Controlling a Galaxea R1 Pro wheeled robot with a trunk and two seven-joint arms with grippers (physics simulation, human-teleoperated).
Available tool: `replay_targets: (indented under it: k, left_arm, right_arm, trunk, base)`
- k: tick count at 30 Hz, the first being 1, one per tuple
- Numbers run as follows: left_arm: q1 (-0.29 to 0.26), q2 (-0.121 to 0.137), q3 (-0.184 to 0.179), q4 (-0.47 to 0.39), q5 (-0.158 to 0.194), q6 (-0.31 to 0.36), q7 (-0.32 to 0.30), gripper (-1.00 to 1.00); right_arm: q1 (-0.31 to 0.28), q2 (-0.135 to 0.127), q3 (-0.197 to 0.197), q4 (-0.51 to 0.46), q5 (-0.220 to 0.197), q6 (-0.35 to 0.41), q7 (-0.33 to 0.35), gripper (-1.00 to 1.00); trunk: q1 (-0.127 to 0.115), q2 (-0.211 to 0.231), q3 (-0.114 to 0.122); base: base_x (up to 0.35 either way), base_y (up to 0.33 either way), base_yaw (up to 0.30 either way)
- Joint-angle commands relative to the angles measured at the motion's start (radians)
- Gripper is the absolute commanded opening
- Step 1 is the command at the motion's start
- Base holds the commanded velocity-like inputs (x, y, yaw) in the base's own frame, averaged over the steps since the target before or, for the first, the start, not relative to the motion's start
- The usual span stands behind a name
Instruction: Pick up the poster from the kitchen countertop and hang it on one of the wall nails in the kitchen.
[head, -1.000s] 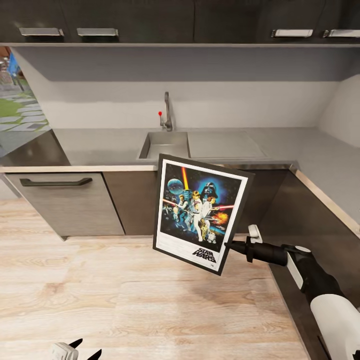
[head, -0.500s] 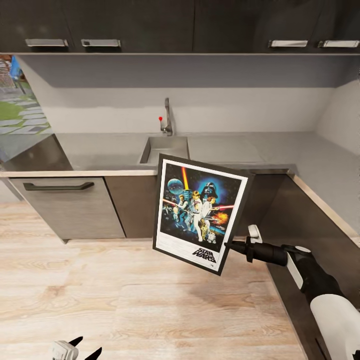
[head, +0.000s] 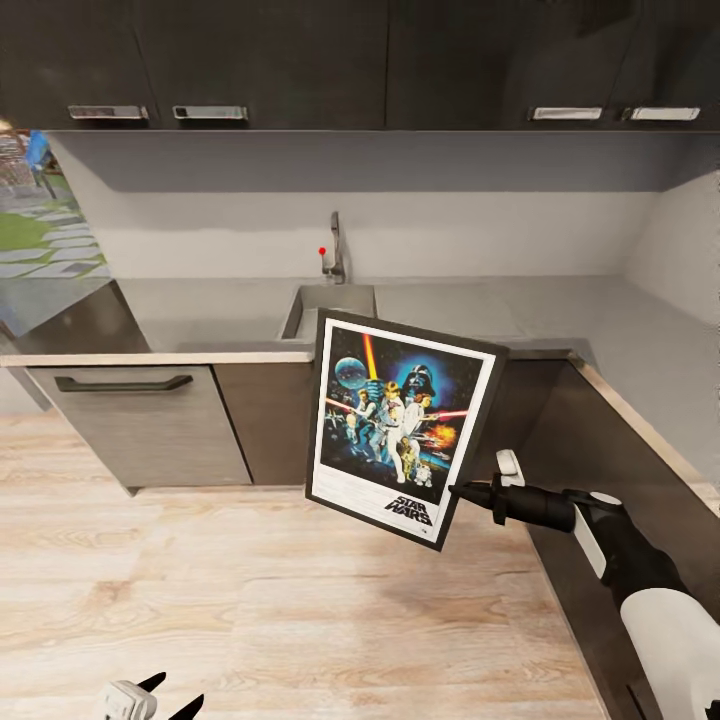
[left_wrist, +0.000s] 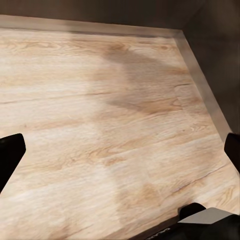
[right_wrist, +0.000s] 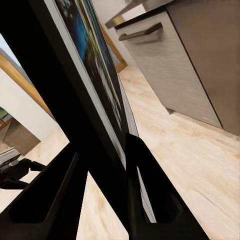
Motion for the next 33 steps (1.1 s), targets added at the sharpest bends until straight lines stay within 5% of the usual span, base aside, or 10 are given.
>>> replay_targets:
  k: [1, 33]
  left_arm:
    - [0.0, 0.0, 0.002, -0.002, -0.002, 0.01, -0.005, 1.0]
    - [-0.001, 0.0, 0.001, -0.002, -0.002, 0.01, -0.005, 1.0]
  right_arm:
    - [0.0, 0.0, 0.0, 0.0, -0.003, 0.012, 0.004, -1.0]
    - [0.001, 0.0, 0.0, -0.001, -0.001, 0.01, 0.002, -1.0]
  trunk:
    - [-0.004, 0.007, 0.004]
    - [-0.126, 0.231, 0.156]
  base:
    - [0.0, 0.0, 0.0]
    - [0.0, 0.0, 0.0]
